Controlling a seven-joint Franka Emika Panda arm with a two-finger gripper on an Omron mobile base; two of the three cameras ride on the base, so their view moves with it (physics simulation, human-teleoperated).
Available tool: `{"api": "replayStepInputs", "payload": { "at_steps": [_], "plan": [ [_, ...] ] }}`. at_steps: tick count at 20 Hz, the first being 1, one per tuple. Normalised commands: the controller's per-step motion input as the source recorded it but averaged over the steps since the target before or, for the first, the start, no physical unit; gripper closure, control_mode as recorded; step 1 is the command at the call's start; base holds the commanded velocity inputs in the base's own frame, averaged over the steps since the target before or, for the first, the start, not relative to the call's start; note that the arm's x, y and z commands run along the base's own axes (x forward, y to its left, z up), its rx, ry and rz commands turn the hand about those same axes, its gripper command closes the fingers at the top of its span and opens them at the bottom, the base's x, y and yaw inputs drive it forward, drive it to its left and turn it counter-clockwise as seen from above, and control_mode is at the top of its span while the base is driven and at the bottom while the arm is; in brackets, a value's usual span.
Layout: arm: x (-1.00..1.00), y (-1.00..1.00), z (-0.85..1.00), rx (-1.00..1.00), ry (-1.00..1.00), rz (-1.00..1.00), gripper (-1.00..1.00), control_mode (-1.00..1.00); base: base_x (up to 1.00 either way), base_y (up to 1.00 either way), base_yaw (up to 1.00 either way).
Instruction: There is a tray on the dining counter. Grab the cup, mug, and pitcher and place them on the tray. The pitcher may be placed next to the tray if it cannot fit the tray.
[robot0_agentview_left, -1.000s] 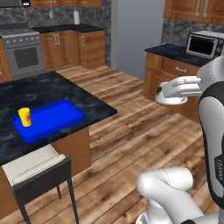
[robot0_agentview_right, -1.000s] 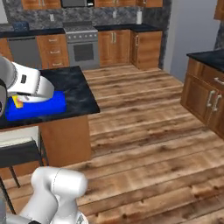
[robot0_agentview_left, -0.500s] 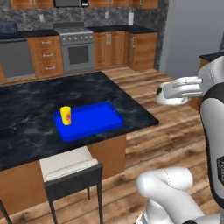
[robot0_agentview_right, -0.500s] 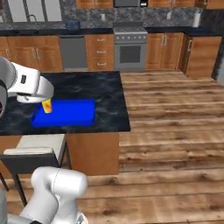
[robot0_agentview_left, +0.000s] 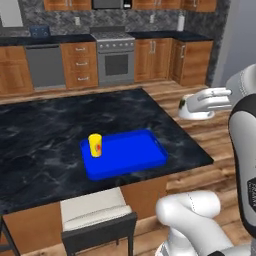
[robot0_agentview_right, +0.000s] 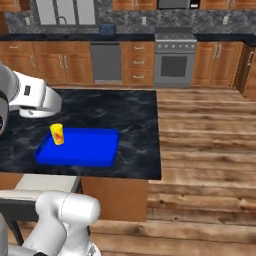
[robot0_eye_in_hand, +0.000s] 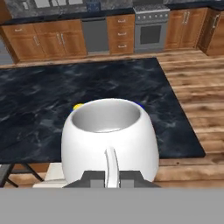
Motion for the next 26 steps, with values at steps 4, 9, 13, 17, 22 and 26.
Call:
{"api": "replayStepInputs", "payload": {
  "at_steps": [4,9,13,17,22,26],
  "plan": [
    [0.00,0.00,0.00,0.00,0.00,0.00,1.00,1.00,0.29,-0.31,0.21],
    [0.00,0.00,0.00,0.00,0.00,0.00,1.00,1.00,0.41,-0.38,0.23],
    [0.00,0.00,0.00,0.00,0.00,0.00,1.00,1.00,0.39,-0.32,0.21],
    [0.00,0.00,0.00,0.00,0.00,0.00,1.00,1.00,0.28,-0.05,0.10],
    [0.00,0.00,0.00,0.00,0.00,0.00,1.00,1.00,0.28,-0.03,0.02],
    [0.33,-0.12,-0.17,0.00,0.00,0.12,1.00,-1.00,0.08,-0.01,0.01]
  ]
}}
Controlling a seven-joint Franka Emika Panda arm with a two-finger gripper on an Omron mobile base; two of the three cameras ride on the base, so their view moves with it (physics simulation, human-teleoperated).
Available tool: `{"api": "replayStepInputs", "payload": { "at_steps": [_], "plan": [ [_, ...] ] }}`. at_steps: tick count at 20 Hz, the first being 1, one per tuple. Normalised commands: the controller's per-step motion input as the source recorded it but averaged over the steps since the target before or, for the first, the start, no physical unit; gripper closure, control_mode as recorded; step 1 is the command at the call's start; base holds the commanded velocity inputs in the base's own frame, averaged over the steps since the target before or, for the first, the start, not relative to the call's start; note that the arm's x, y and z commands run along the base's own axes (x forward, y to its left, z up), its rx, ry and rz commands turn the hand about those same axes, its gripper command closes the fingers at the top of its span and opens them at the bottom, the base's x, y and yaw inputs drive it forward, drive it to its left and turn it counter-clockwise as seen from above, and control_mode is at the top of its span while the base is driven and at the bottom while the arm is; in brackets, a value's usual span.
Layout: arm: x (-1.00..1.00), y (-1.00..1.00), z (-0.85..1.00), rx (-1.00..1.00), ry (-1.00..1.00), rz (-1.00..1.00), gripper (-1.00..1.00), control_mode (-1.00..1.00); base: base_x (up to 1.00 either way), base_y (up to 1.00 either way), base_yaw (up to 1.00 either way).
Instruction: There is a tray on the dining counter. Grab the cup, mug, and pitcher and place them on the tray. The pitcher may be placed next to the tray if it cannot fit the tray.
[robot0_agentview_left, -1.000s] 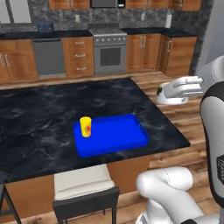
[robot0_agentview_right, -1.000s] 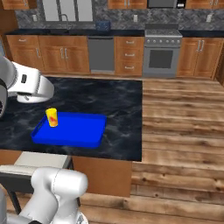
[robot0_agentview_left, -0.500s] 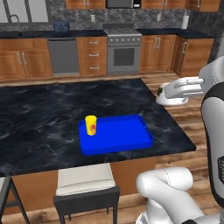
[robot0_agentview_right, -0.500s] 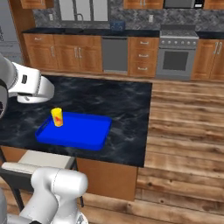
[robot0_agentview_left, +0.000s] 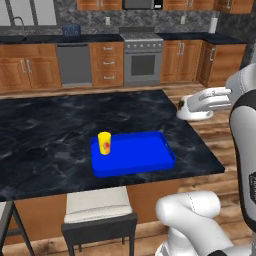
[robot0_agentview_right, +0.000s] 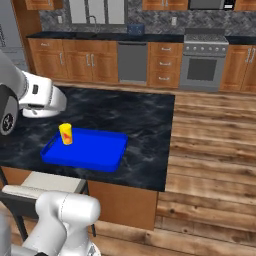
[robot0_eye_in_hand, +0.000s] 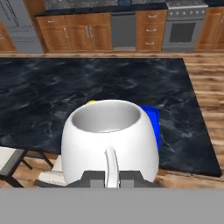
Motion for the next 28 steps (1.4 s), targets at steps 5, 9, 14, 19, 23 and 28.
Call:
{"api": "replayStepInputs", "payload": {
  "at_steps": [5,9,14,19,23,28],
  "plan": [
    [0.44,-0.11,-0.39,0.00,0.00,0.24,1.00,-1.00,0.00,0.00,0.00],
    [0.46,0.00,-0.47,-0.02,0.00,0.19,1.00,-1.00,0.00,0.00,0.00],
    [0.53,0.00,-0.49,-0.02,0.00,0.16,1.00,-1.00,0.00,0.00,0.00],
    [0.44,0.00,-0.40,0.00,0.00,0.15,1.00,-1.00,0.00,0.00,0.00],
    [0.27,0.00,-0.42,0.00,0.00,0.12,1.00,-1.00,0.00,0.00,0.00],
    [0.23,0.00,-0.42,0.00,0.00,0.11,1.00,-1.00,0.00,0.00,0.00]
  ]
}}
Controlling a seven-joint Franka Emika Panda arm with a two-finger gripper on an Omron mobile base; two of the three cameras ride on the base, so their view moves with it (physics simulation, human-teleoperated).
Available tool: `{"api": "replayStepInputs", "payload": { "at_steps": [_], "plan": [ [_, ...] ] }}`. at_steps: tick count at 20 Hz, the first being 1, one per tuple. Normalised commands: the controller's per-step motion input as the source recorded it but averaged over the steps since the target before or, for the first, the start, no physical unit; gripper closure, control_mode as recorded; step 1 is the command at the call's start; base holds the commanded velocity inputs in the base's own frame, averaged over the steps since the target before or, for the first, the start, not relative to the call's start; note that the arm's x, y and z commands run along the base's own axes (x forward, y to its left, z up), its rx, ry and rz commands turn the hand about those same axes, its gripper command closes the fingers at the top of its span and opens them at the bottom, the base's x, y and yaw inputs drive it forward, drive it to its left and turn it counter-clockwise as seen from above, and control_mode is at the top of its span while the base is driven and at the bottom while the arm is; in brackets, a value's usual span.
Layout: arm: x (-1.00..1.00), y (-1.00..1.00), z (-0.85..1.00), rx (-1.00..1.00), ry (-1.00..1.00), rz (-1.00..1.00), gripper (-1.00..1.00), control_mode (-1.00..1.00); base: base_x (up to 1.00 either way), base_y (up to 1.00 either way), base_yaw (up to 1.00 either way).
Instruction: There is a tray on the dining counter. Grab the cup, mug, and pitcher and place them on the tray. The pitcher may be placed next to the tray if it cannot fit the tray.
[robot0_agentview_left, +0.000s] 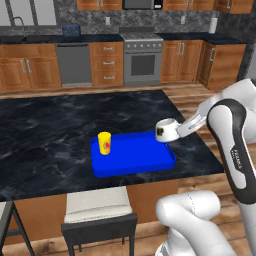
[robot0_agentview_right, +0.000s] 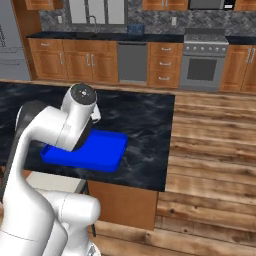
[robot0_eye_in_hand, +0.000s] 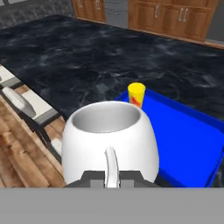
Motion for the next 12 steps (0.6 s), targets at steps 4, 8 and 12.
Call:
{"api": "replayStepInputs", "payload": {
  "at_steps": [4,8,12],
  "plan": [
    [0.24,0.00,-0.36,0.00,0.00,0.09,1.00,-1.00,0.00,0.00,0.00],
    [0.45,0.00,-0.40,0.00,0.00,0.06,1.00,-1.00,0.00,0.00,0.00],
    [0.51,0.02,-0.36,0.00,0.00,0.05,1.00,-1.00,0.00,0.00,0.00]
  ]
}}
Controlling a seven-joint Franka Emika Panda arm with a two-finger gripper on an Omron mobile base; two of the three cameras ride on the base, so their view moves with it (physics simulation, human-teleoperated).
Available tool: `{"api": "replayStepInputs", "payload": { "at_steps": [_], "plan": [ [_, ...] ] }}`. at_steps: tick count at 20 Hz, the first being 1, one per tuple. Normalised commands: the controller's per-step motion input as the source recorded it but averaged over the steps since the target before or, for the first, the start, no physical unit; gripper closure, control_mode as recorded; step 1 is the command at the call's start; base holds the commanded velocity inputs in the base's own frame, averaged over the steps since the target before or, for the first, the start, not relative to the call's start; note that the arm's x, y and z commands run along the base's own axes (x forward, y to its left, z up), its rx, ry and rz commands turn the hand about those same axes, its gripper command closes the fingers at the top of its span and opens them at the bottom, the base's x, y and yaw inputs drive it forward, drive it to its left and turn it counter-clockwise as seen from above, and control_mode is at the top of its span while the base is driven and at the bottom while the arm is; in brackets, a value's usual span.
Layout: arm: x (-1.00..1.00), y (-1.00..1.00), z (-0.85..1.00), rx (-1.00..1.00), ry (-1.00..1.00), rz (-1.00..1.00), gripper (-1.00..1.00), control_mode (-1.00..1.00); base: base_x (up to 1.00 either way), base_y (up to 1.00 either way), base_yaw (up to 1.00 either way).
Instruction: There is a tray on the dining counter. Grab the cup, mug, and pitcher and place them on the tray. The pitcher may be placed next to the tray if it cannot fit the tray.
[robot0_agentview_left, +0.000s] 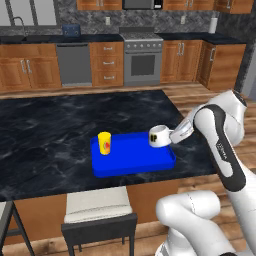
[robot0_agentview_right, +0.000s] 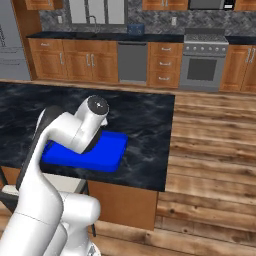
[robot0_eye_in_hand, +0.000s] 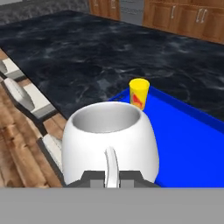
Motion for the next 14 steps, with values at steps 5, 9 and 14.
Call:
{"api": "replayStepInputs", "payload": {
  "at_steps": [5,9,14],
  "plan": [
    [0.43,0.05,-0.44,-0.01,0.00,0.05,1.00,-1.00,0.00,0.00,0.00],
    [0.40,0.05,-0.47,-0.01,0.00,0.06,1.00,-1.00,0.00,0.00,0.00],
    [0.35,0.06,-0.48,0.00,0.00,0.06,1.00,-1.00,0.00,0.00,0.00]
  ]
}}
